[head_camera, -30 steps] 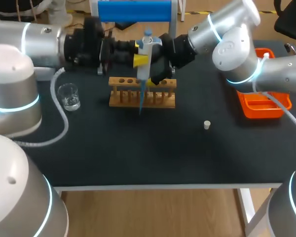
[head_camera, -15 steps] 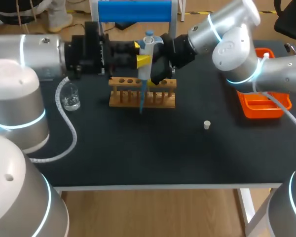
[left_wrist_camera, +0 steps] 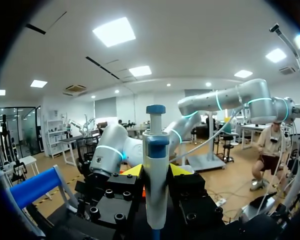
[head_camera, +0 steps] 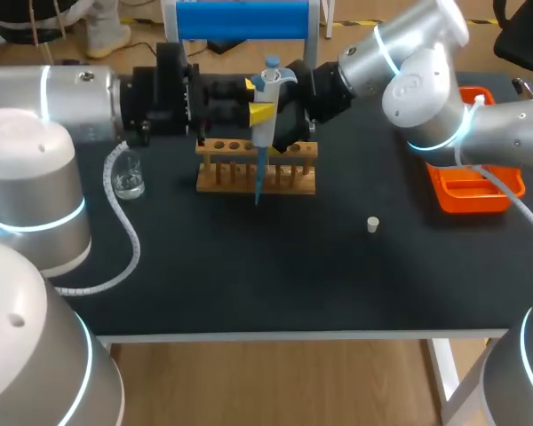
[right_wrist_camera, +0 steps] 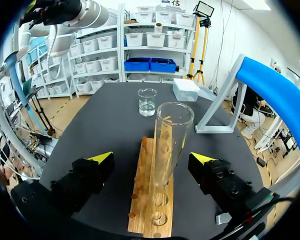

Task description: Invert the test tube, pick up the pipette, mount the tip to pipette, aspirate from beaker and dispense into the tube, eject the tip, return the pipette, and cap with the stopper.

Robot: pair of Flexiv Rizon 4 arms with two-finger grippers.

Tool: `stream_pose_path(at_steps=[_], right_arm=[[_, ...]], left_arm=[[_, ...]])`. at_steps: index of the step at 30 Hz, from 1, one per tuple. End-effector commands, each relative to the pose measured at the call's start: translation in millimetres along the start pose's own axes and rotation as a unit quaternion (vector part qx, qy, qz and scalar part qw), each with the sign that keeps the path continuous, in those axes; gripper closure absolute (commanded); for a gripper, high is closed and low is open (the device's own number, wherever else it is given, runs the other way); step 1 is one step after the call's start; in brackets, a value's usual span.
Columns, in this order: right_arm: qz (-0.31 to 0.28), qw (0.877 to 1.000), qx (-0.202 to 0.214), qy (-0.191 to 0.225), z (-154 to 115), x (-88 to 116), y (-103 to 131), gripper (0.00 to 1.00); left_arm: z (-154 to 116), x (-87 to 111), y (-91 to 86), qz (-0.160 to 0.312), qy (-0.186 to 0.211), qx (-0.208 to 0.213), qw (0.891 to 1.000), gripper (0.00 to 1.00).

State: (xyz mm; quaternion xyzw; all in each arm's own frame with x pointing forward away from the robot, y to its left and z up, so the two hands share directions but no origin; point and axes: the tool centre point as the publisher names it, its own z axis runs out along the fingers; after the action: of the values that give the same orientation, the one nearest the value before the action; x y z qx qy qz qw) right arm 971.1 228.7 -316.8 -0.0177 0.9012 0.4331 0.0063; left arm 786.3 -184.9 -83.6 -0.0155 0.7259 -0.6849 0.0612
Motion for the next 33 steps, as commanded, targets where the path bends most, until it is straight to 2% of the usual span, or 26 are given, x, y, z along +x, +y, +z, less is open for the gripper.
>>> stream_pose_path(at_steps=[1, 9, 18, 25, 33], right_arm=[[0.0, 1.0, 0.001, 0.001, 0, -1, 0, 0.0], [0.0, 1.0, 0.004, 0.0, -1, 0, 1, 0.0], [-0.005, 1.0, 0.0, -0.002, -41, 13, -2, 0.0], [-0.017, 1.0, -0.001, -0.015, -91, 40, -15, 0.0], [-0.033, 0.997, -0.062, -0.033, -149, 88, -26, 0.0]], left_arm=[[1, -1.9, 0.0, 0.0, 0.002, 0.001, 1.0, 1.0], [1, -1.9, 0.0, 0.0, 0.002, 0.001, 1.0, 1.0], [1, -1.9, 0.0, 0.0, 0.002, 0.001, 1.0, 1.0], [1, -1.9, 0.0, 0.0, 0.002, 0.001, 1.0, 1.0], [1, -1.9, 0.0, 0.0, 0.002, 0.001, 1.0, 1.0]])
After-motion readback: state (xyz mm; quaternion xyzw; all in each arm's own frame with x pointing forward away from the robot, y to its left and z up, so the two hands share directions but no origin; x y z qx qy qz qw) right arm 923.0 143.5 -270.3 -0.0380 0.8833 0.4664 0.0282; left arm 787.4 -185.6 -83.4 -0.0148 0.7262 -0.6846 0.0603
